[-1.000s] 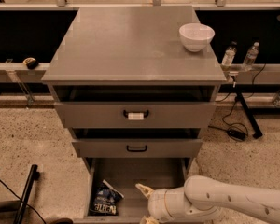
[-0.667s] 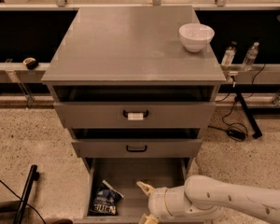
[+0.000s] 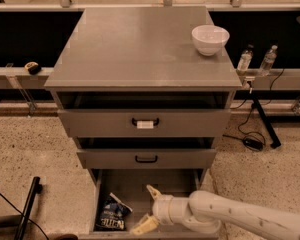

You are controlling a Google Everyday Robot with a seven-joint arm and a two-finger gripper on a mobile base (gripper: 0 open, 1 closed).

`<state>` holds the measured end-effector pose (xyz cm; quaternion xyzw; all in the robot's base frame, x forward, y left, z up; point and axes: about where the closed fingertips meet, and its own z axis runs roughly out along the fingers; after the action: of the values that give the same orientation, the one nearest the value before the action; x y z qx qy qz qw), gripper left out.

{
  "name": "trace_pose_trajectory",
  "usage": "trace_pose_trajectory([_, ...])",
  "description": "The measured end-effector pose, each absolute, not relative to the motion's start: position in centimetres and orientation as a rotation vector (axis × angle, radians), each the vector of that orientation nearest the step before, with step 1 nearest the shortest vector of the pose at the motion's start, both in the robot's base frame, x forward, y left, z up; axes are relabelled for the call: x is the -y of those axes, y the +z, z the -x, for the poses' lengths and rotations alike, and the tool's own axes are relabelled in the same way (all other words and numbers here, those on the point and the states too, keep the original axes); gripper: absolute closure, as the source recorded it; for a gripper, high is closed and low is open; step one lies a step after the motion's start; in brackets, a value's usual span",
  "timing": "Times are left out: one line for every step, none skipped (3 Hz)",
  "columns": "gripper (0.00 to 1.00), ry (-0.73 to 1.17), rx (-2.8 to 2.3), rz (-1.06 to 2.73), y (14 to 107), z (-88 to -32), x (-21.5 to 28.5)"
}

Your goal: Pick blue chip bag from bottom drawer and place on counter

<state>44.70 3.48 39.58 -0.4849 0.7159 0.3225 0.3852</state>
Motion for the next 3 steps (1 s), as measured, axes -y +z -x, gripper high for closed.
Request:
trace_pose_trajectory([0.0, 0.747, -1.888, 1.138, 35.0, -49.2, -5.2])
trace_pose_trajectory([0.0, 0.742, -1.886, 1.14, 34.8, -49.4, -5.4])
trace_pose_trajectory([0.0, 0.662, -1.858, 1.142, 31.4, -52.2, -7.7])
